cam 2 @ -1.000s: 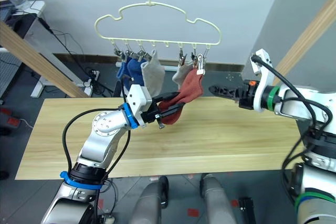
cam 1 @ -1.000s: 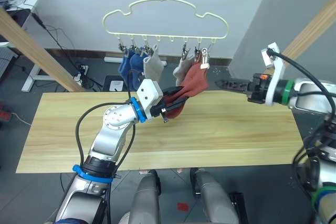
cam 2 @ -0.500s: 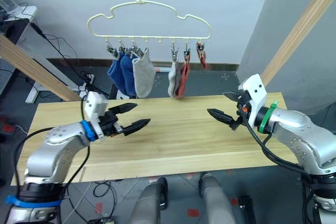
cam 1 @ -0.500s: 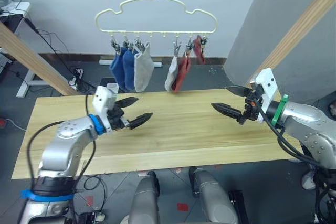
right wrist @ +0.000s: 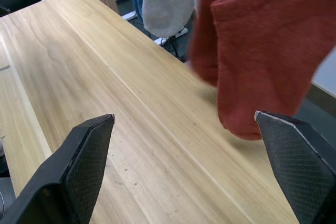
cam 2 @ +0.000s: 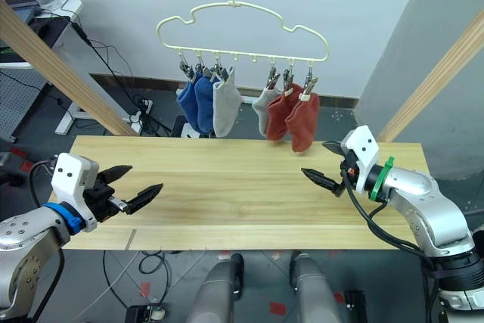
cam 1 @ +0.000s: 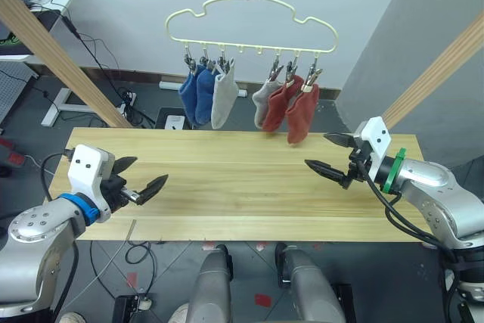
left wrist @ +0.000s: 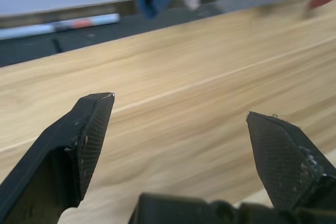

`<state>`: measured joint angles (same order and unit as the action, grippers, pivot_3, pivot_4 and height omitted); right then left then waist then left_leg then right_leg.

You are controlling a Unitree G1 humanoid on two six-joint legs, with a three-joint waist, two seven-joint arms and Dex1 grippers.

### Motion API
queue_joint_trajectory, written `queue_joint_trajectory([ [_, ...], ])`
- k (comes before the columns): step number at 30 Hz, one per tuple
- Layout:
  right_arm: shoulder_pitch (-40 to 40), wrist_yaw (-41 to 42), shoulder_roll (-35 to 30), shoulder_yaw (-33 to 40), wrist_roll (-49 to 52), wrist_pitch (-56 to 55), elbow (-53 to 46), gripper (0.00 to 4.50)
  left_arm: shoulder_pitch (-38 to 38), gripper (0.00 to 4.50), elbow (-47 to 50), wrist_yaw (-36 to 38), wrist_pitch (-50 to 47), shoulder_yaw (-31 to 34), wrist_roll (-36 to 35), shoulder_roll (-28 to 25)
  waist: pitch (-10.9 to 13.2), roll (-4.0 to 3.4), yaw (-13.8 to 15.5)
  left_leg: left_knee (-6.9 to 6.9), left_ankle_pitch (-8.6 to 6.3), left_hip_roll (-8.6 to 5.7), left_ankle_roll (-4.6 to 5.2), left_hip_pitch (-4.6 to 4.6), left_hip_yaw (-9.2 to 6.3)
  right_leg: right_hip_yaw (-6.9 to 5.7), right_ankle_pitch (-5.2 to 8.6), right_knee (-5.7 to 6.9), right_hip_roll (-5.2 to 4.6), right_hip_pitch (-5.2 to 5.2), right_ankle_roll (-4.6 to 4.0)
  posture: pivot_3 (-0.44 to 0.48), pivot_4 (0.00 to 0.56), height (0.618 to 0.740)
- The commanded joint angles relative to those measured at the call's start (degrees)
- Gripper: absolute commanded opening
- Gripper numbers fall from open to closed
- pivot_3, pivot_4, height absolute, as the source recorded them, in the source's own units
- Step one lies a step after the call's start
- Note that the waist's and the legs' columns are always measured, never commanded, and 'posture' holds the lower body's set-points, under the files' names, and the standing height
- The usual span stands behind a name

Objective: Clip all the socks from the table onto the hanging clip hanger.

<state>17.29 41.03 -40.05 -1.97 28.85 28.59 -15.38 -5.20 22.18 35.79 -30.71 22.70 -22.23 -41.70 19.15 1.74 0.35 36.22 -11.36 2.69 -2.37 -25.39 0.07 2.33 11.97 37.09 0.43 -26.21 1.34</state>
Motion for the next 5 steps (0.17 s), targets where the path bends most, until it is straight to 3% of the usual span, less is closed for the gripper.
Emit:
queue_joint_trajectory([
  [1, 0.5, 0.3, 0.8, 1.6, -0.4, -0.6, -1.0, 4.50, 2.1, 4.48, 0.6, 0.0, 2.3, 2.1, -2.4, 1.7, 0.0, 0.04, 0.5, 0.01, 0.01, 0.00, -0.01, 0.00, 0.01, 0.00, -0.01, 0.02, 0.00, 0.00, 0.00, 0.142, 0.284, 0.740],
  [4, 0.8, 0.6, 0.9, 2.5, -0.3, 0.4, -0.6, 4.50, 2.3, 4.48, 0.6, 1.3, -0.1, 3.1, -6.4, 2.3, 0.0, 0.07, 1.0, 0.02, 0.01, 0.00, -0.02, 0.00, 0.02, 0.02, -0.01, 0.01, 0.00, 0.01, 0.00, 0.136, 0.285, 0.740],
  [5, 1.0, 0.8, 0.9, 2.6, -0.5, 0.4, -0.4, 4.50, 1.3, 4.48, 0.5, 1.8, 1.7, 2.2, -4.3, 1.3, 0.0, 0.07, 1.0, 0.02, 0.01, 0.00, -0.02, 0.00, 0.04, 0.03, -0.01, 0.00, 0.00, 0.01, 0.00, 0.133, 0.286, 0.740],
])
